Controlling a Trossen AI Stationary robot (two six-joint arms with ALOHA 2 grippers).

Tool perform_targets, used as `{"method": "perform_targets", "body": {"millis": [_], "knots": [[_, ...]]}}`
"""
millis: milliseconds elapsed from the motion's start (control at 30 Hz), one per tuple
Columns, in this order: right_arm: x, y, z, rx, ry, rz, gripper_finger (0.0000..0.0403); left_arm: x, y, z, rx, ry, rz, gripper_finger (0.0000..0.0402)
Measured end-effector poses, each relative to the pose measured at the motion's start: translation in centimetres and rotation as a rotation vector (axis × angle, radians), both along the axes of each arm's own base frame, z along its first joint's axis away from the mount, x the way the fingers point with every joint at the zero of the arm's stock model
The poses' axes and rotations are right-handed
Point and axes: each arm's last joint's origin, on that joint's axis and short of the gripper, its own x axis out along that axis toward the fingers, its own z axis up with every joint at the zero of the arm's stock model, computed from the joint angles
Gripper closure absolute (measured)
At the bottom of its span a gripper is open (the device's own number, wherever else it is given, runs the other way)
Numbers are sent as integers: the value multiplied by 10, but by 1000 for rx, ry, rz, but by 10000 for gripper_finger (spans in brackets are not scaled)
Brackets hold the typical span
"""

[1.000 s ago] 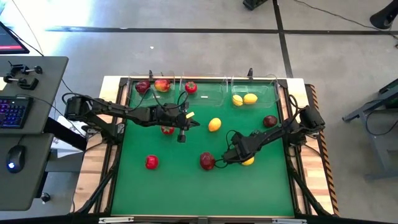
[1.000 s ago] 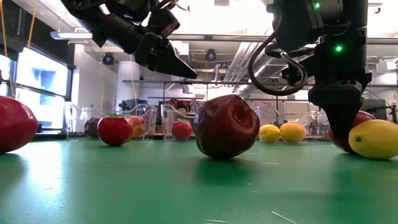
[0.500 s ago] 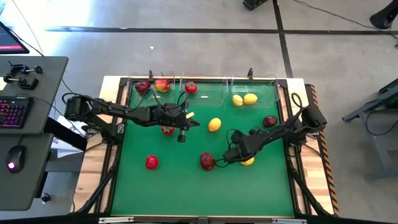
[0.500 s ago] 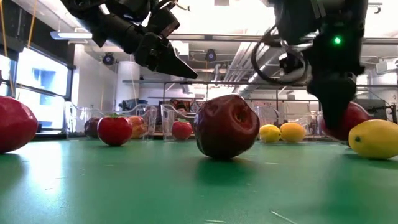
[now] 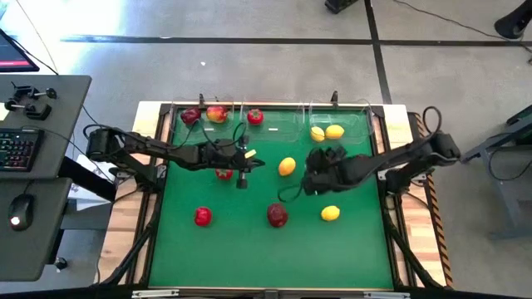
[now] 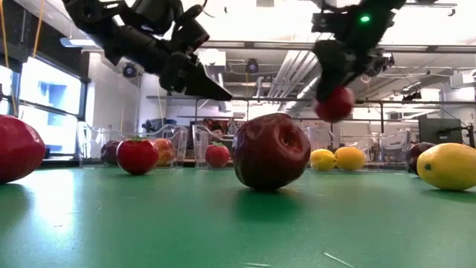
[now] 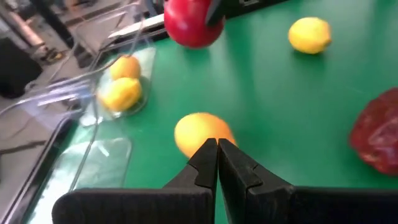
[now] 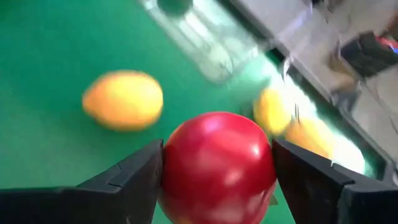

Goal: Sort produce into baskets
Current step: Put the bottom right tomato into the middle transparent bin, then put the top lemon into the right transparent bin

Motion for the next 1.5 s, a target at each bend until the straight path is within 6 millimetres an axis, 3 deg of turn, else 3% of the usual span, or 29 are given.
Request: {"method": "perform_targets", "body": {"millis": [133, 400, 733, 933, 1100, 1333, 1500], "knots": [[15, -28, 6, -25, -93, 62, 139, -6, 2, 0, -2, -9, 48, 401], [41, -106, 24, -72, -245, 192, 141, -33, -1, -1, -23, -37, 84, 401], [82, -176, 24, -174, -114, 234, 141, -55, -4, -5, -39, -73, 95, 401], [114, -197, 11, -171, 20, 292, 140, -56, -4, -5, -40, -65, 97, 401], [128, -207, 1, -146, 85, 297, 140, -56, -4, -6, -49, -56, 101, 401], [126, -218, -2, -129, 93, 267, 149, -57, -4, -7, -50, -42, 101, 401], [119, -223, -7, -60, 118, 250, 219, -57, -4, -8, -57, -42, 103, 401]]}}
